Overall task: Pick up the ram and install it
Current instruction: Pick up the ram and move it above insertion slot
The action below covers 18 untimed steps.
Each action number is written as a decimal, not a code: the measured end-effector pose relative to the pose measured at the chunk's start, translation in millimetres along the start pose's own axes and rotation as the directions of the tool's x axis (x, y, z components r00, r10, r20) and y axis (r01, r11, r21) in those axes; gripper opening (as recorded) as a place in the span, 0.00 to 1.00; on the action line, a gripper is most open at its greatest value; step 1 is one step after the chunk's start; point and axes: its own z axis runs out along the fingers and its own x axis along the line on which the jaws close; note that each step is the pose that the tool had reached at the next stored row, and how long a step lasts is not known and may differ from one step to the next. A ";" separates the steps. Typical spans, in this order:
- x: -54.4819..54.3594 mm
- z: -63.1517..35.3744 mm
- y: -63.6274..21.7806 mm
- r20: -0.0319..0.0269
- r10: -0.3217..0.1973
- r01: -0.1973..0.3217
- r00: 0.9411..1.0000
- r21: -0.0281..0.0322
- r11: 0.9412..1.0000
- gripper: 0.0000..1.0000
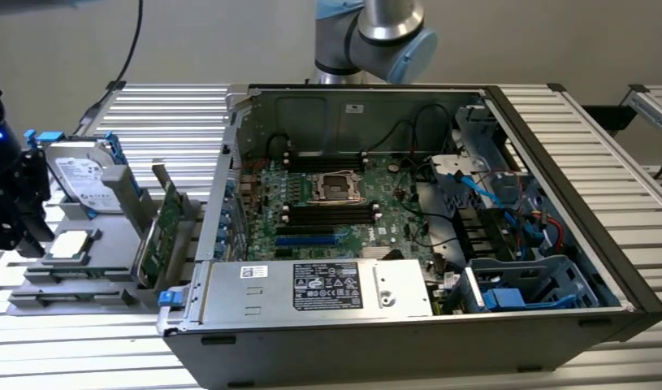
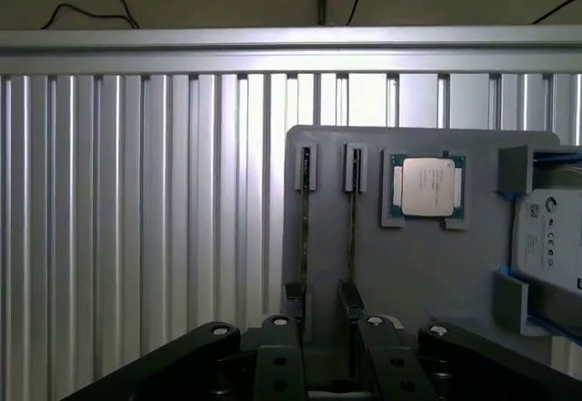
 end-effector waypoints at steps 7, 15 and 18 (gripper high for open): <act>4.5 12.9 -0.8 0.000 -0.004 0.004 1.000 0.000 1.000 0.30; 4.1 27.4 -3.9 0.000 -0.006 0.006 1.000 0.000 1.000 0.30; 4.2 32.7 -4.2 0.000 -0.006 0.006 1.000 0.000 1.000 0.30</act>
